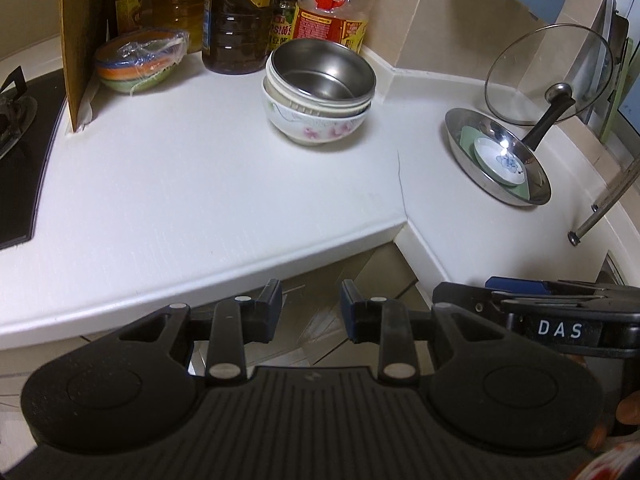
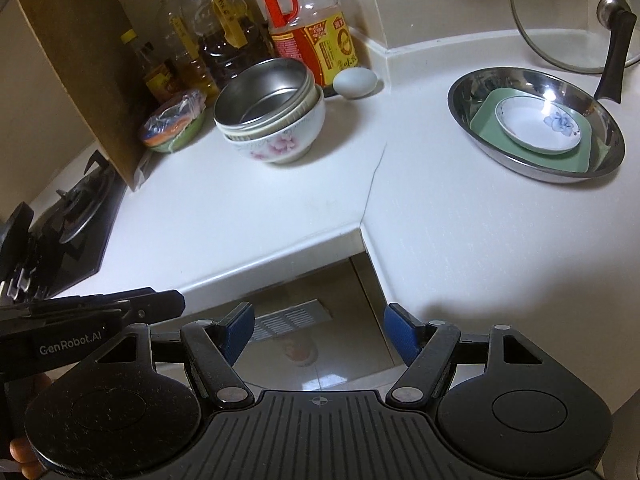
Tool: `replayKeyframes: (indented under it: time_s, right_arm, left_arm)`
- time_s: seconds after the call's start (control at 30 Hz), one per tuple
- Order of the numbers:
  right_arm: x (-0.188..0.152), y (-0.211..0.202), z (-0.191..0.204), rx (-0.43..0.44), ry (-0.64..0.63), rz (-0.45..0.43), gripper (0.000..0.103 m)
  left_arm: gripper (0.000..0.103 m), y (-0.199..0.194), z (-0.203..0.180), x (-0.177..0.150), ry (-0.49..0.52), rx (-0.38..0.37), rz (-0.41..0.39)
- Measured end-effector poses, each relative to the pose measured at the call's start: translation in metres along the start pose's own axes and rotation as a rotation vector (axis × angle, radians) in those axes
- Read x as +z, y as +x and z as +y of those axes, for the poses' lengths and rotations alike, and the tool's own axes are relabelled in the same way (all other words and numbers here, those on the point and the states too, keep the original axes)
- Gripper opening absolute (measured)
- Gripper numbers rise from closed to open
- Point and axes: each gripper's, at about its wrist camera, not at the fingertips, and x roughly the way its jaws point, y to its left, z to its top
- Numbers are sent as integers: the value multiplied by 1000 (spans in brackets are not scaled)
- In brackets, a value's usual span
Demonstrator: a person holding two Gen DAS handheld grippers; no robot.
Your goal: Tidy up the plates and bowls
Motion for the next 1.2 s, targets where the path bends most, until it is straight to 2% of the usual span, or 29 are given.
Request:
replayKeyframes:
  time_s: [0.73, 0.97, 1.2]
  right_arm:
    - [-11, -4, -6, 33, -43, 29, 72]
    - [2, 4, -13, 14, -22, 12, 72]
    - [35, 12, -25, -27, 52, -75, 72]
  left_arm:
    - [28, -16, 0, -20, -52, 82, -17]
    - [28, -5, 17, 7, -47, 82, -53]
    - [28, 20, 35, 58, -12, 42, -120]
